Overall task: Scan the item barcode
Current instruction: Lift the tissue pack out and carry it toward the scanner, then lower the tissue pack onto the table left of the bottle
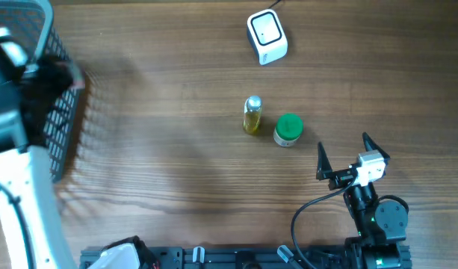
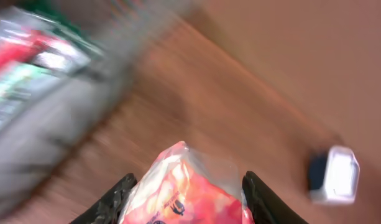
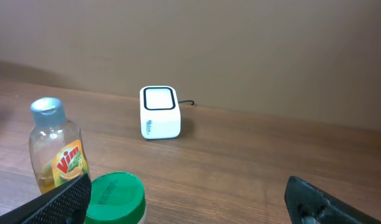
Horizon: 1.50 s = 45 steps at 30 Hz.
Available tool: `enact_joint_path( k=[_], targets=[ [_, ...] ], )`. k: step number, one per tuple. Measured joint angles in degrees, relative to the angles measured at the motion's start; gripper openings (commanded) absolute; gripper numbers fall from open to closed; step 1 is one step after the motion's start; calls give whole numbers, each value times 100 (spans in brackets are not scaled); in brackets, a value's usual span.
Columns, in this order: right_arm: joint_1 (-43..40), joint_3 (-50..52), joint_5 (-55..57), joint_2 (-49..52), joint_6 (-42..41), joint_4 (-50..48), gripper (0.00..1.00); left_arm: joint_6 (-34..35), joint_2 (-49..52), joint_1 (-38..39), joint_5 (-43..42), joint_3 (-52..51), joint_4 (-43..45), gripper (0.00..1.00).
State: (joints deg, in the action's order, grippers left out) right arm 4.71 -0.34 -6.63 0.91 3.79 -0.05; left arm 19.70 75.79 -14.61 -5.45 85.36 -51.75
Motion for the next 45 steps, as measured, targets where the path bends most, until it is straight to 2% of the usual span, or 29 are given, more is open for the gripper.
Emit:
enact_joint_path(
  k=[4,9,17,22,27,30,33,36,38,39,41,42,43,45],
  targets=[
    [0,-2,0,0,2,0,100,15,345,1255,256,2,-192,44],
    [0,0,0,0,2,0,100,13,957,2398,640,-4,-492,44],
    [0,0,0,0,2,0,100,13,2326,3462,833,-398,-568,49],
    [0,0,0,0,0,0,99,13,3102,3956,870,-643,-232,52],
    [0,0,0,0,0,0,100,-2,3504,4236,1036,-754,-39,77],
    [0,-2,0,0,0,0,100,-7,3571,4240,1095,-754,-31,87],
    [0,0,0,0,0,0,100,-118,3565,4232,1121,-754,-33,96],
    [0,-2,0,0,0,0,100,-232,3519,4207,1097,-754,-96,97],
    [0,0,0,0,0,0,100,-264,3357,4153,1071,-754,-142,88],
    [0,-2,0,0,0,0,100,-260,3263,4122,1049,-754,-155,75],
    [0,0,0,0,0,0,100,-125,3012,4039,1010,-752,-245,29],
    [0,0,0,0,0,0,100,-55,2907,4004,1005,-752,-297,18],
    [0,0,0,0,0,0,100,20,2787,3963,1005,-750,-380,13],
    [0,-2,0,0,0,0,100,170,2660,3895,1008,-745,-479,12]
  ],
)
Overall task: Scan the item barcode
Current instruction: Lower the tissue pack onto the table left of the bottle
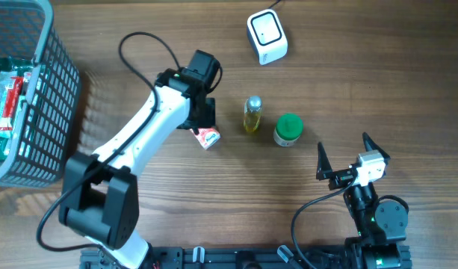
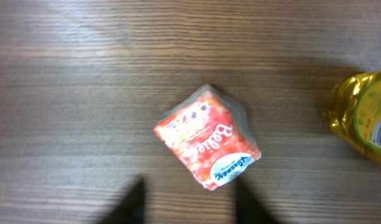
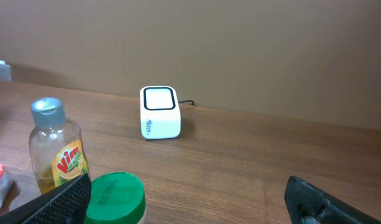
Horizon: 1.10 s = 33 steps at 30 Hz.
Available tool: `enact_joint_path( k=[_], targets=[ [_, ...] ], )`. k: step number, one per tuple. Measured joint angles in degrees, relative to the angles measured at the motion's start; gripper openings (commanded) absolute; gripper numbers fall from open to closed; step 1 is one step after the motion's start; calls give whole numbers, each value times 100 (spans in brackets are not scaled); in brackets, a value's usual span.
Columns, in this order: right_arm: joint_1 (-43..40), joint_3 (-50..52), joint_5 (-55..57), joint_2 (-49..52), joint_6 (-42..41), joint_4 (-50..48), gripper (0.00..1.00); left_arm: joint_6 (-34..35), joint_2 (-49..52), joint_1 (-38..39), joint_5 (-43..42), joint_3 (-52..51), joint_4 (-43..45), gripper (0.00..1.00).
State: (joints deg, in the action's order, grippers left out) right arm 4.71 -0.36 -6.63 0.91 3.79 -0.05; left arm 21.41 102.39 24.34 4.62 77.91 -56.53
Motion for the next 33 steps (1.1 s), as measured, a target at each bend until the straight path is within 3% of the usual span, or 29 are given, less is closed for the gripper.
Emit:
enact_joint_path(
  k=[7,14,20,33],
  targets=[
    [0,2,0,0,0,0,100,216,-7,-9,0,-271,855,4],
    [0,0,0,0,0,0,100,518,-7,-11,619,-1097,1814,4],
    [0,0,0,0,0,0,100,638,-4,-11,925,-1412,2124,4],
    [0,2,0,0,0,2,100,682,-4,-11,162,-1421,2396,6]
  ],
)
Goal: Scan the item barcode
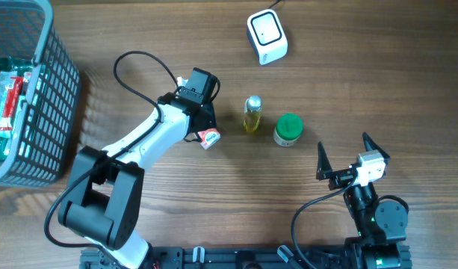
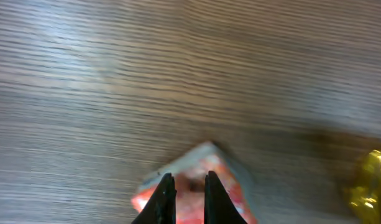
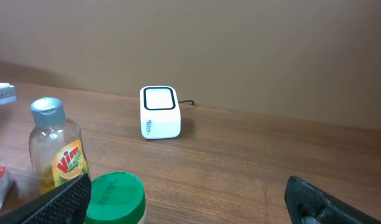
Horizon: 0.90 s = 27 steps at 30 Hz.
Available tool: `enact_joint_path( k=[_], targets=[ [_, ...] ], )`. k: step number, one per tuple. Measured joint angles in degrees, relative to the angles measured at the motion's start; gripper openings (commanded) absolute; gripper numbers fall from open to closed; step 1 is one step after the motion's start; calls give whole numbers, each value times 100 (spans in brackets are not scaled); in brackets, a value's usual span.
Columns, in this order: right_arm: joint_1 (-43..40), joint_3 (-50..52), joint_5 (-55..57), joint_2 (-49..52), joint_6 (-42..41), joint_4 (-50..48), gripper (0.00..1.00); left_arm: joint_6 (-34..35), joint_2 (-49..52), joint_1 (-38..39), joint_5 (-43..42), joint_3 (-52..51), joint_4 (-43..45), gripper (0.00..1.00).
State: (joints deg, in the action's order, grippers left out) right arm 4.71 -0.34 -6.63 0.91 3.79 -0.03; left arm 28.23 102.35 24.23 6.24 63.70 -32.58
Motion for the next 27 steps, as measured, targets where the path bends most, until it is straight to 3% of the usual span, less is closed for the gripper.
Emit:
enact_joint_path(
  k=[11,27],
  targets=[
    [0,0,0,0,0,-2,100,-28,0,-4,-503,0,160,4],
    [0,-2,0,0,0,-2,100,2,-219,-730,-20,-11,417,4]
  ],
)
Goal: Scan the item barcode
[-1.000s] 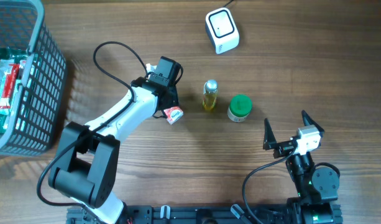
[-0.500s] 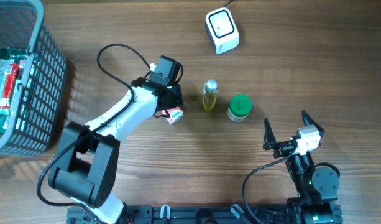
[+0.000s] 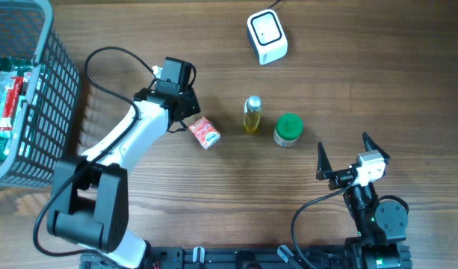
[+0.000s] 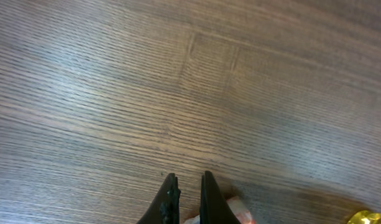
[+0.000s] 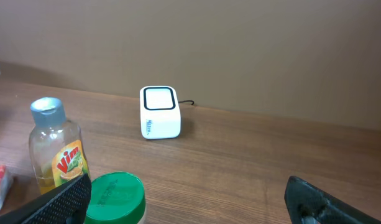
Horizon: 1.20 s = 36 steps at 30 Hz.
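Observation:
A red snack packet [image 3: 205,132] lies flat on the table, left of the yellow bottle [image 3: 252,114]. My left gripper [image 3: 185,112] hovers just up-left of it, shut with nothing between its fingers [image 4: 172,194]; only a corner of the packet [image 4: 235,206] shows at the bottom of the left wrist view. The white scanner [image 3: 267,36] sits at the far edge, also visible as the scanner [image 5: 160,112] from the right wrist. My right gripper [image 3: 343,147] rests open near the front right, fingers [image 5: 61,199] wide apart.
A green-lidded jar [image 3: 288,128] stands right of the bottle, close to the right gripper. A grey wire basket [image 3: 58,90] holding more packets is at the far left edge. The left arm's cable loops over the table between basket and packet.
My left gripper has drawn back up and to the left, off the red packet. The packet now lies fully uncovered in about the same spot. The right arm has not moved.
My left gripper first held the red packet near the basket. Then the packet lay on the table left of the bottle with the gripper open above it. Then the shut fingers were down over the packet, and now they are clear of it.

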Available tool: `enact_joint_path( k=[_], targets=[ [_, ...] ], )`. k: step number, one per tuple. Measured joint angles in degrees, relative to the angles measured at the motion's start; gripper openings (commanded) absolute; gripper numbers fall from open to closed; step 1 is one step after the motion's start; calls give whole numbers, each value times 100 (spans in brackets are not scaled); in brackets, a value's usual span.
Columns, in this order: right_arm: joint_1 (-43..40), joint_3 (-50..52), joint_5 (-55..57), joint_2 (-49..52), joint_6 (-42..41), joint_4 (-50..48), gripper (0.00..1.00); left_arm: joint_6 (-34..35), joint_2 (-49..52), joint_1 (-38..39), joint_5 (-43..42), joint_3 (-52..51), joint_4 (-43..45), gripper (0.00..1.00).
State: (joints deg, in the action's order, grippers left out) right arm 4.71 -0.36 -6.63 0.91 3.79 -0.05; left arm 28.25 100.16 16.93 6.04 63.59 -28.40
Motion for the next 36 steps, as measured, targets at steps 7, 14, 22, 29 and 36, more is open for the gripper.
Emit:
enact_joint_path(
  k=[7,14,22,29,36],
  targets=[
    [0,0,0,0,0,2,100,0,328,114,-531,0,-221,4],
    [0,0,0,0,2,2,100,2,433,247,-966,0,-457,4],
    [0,2,0,0,2,0,100,2,393,446,-1215,2,-127,4],
    [0,2,0,0,0,0,100,105,-177,212,-807,46,-796,7],
    [0,2,0,0,0,0,100,166,-232,-101,-411,79,-1694,7]
  ],
)
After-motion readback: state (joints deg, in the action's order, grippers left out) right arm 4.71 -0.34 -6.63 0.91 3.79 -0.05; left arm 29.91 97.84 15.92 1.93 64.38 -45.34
